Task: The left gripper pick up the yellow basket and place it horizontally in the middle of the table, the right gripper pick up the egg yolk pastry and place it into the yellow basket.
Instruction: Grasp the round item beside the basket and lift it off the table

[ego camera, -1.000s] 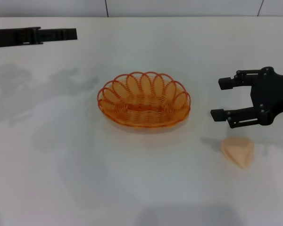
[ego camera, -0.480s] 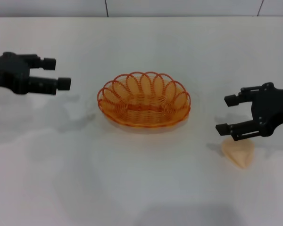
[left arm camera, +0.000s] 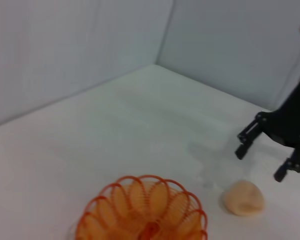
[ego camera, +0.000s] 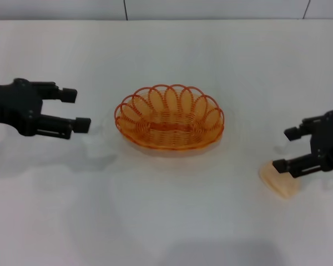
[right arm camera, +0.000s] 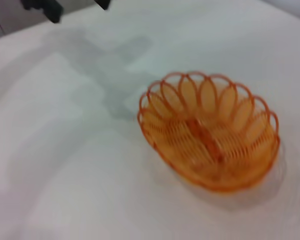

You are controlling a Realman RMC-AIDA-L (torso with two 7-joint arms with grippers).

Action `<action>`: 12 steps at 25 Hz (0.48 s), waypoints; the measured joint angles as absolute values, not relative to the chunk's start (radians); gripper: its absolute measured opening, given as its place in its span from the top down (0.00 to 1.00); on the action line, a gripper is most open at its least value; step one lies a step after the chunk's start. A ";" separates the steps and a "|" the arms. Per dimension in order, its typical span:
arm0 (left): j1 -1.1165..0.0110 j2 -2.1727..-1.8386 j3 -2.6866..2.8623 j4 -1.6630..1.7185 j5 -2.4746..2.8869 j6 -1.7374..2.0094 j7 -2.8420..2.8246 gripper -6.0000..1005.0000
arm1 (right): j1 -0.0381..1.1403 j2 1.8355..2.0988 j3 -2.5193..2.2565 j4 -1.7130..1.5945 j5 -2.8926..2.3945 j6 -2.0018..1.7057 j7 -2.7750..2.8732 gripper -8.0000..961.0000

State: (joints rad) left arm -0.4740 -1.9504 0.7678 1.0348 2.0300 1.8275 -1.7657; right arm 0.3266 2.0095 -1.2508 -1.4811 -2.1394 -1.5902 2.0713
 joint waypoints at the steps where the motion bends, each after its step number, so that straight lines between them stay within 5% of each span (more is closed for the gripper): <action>1: -0.474 -1.953 0.775 1.035 2.031 1.829 -1.766 0.13 | 0.327 2.009 -1.252 -1.482 -2.150 -1.595 2.080 0.17; 12: -0.489 -1.970 0.810 1.037 2.071 1.824 -1.777 0.13 | 0.349 2.011 -1.320 -1.468 -2.208 -1.581 2.127 0.19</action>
